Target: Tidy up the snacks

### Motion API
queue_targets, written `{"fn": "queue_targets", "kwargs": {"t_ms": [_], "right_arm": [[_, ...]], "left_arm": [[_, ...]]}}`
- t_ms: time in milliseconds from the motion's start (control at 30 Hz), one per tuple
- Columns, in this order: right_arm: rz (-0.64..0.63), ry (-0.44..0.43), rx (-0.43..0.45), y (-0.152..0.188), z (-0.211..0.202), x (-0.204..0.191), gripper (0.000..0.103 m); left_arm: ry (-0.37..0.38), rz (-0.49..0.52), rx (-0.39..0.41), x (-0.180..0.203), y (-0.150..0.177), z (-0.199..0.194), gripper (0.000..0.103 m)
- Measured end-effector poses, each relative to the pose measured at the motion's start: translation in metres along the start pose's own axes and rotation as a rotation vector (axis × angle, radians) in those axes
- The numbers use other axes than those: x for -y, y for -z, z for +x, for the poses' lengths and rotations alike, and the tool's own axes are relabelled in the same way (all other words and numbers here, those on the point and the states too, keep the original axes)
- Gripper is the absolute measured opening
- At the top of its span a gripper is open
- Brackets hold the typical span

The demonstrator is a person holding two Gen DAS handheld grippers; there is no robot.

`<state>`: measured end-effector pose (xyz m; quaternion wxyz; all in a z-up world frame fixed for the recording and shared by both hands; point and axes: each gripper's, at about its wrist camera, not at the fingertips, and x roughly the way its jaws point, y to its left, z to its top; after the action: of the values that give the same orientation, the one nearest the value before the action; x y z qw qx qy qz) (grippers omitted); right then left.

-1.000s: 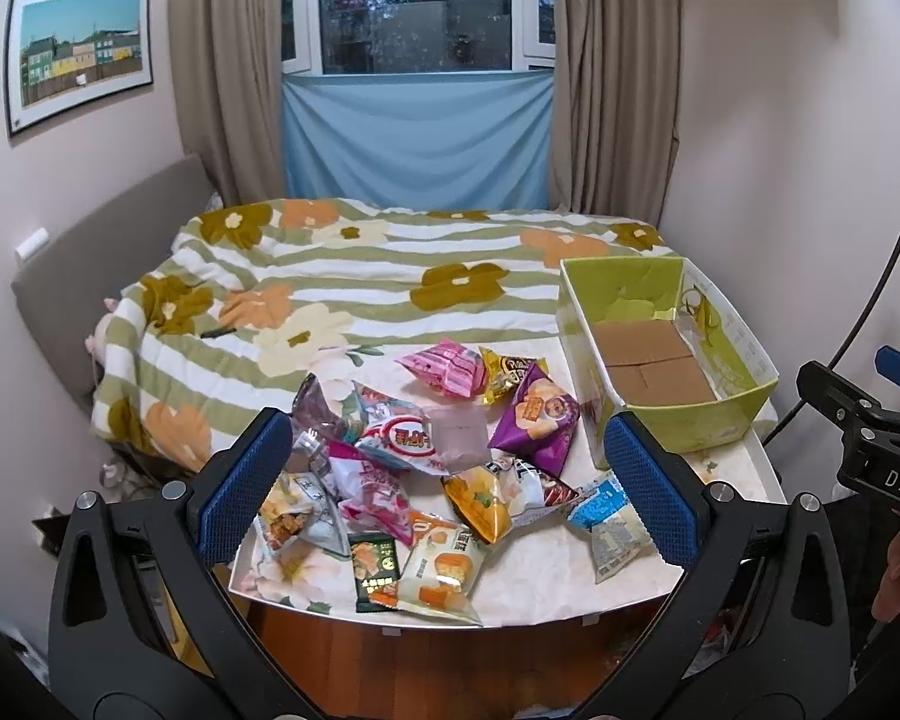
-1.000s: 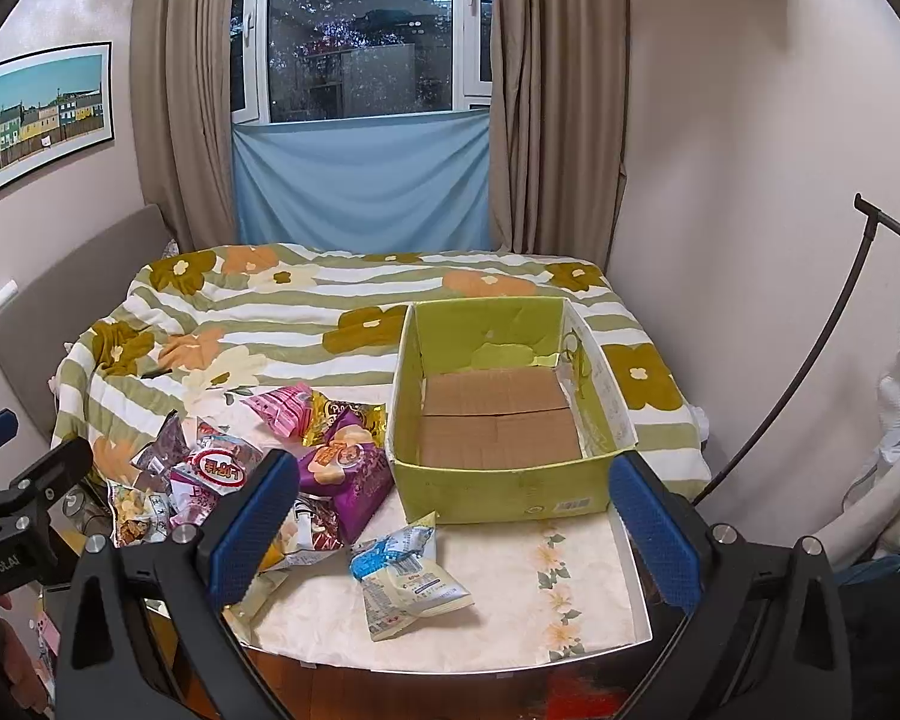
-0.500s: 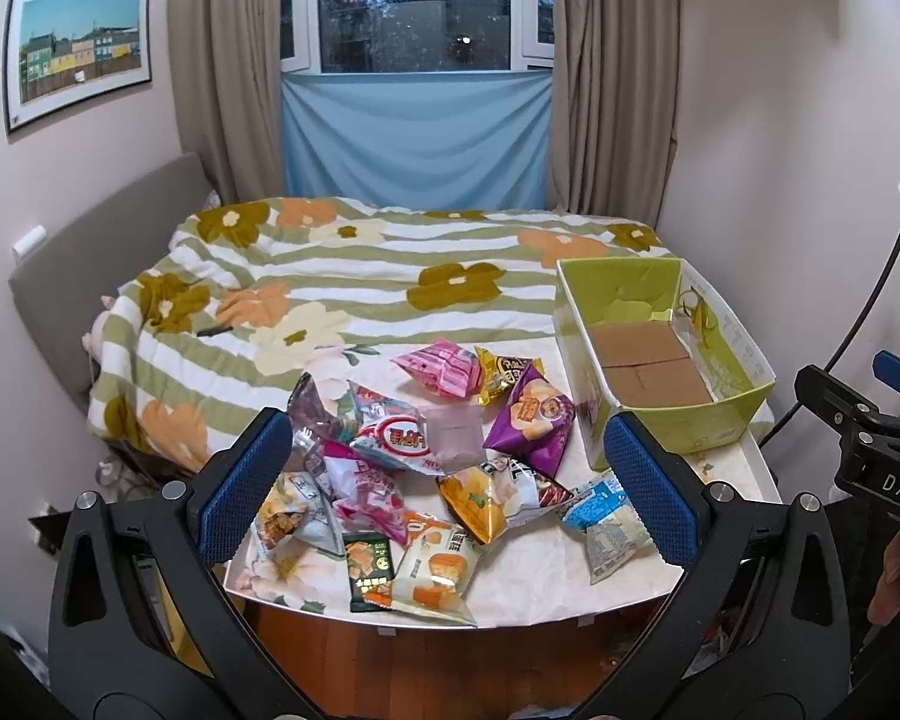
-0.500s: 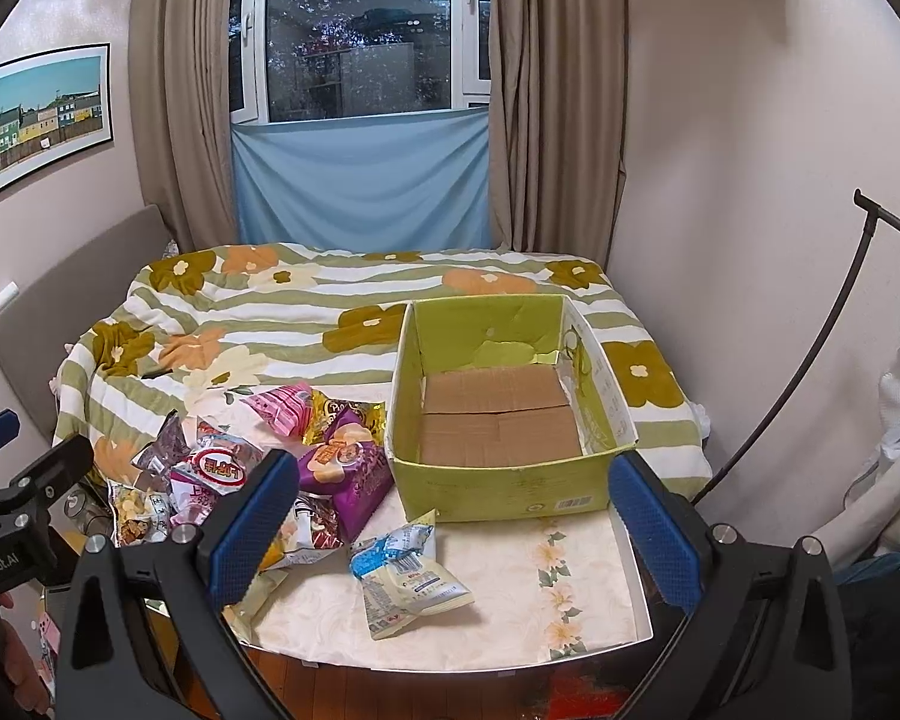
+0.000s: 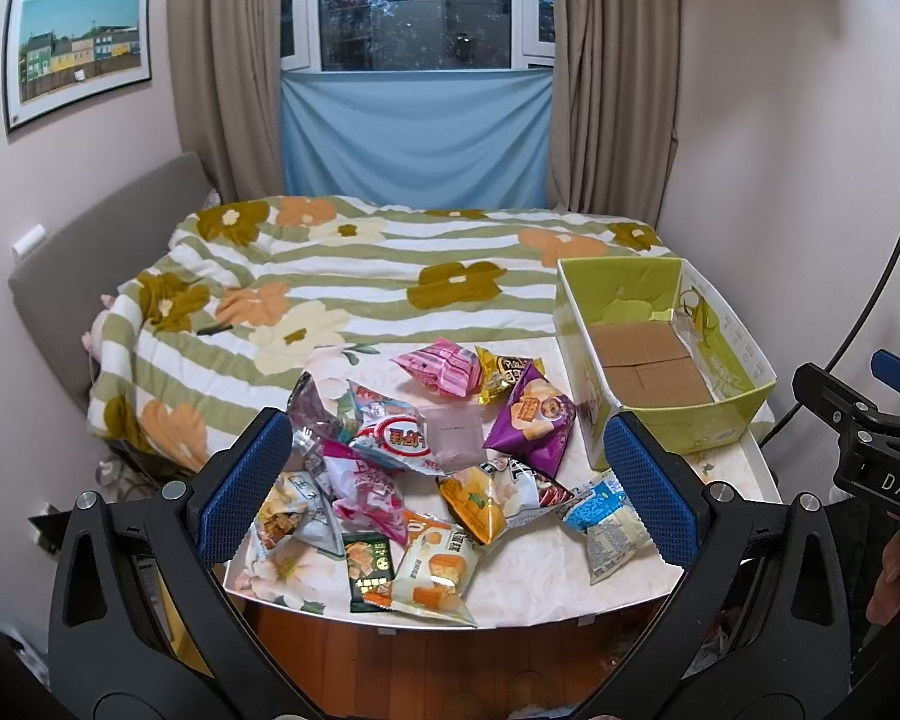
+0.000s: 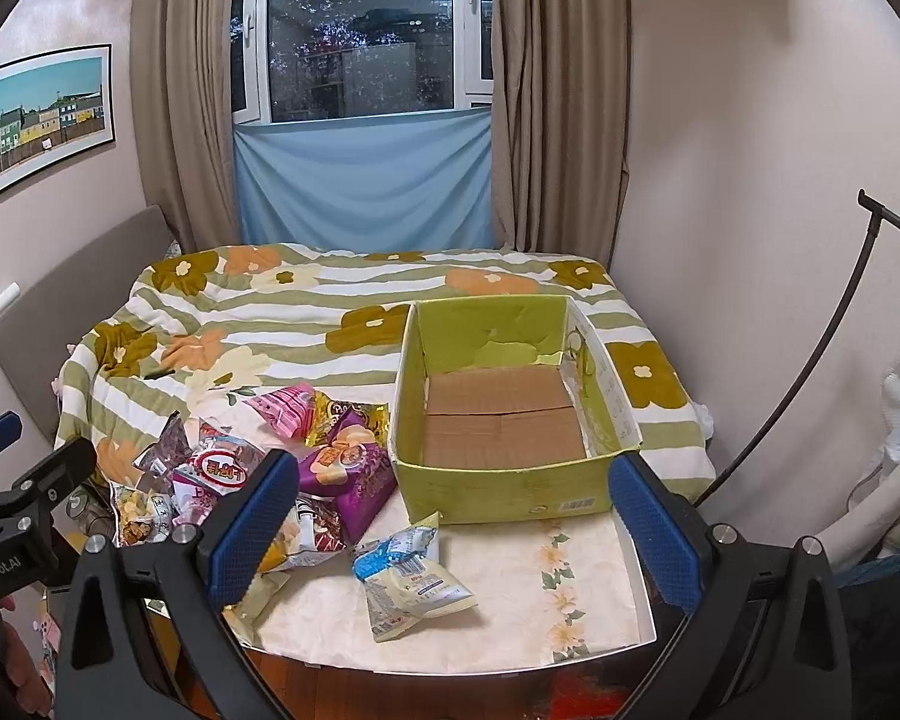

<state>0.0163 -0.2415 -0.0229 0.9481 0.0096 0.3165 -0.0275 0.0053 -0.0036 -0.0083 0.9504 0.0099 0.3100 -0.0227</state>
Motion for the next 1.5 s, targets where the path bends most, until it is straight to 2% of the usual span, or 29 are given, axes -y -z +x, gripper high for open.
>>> {"fn": "queue_targets", "kwargs": {"t_ms": [967,1200,1367,1500], "right_arm": [[0.004,-0.004,0.000,-0.001,0.001,0.001,0.103],[0.007,-0.001,0.012,-0.002,0.000,-0.011,0.103],[0.020,0.006,0.000,-0.003,-0.002,-0.006,0.103],[0.029,-0.007,-0.050,0.001,0.006,-0.008,0.103]], "left_arm": [[-0.001,0.000,0.000,0.002,-0.001,0.001,0.103],[0.010,-0.005,0.008,-0.002,-0.005,0.005,0.103],[0.012,-0.011,-0.015,-0.009,-0.008,0.007,0.103],[0.030,-0.024,-0.076,-0.021,-0.009,0.025,0.103]]}}
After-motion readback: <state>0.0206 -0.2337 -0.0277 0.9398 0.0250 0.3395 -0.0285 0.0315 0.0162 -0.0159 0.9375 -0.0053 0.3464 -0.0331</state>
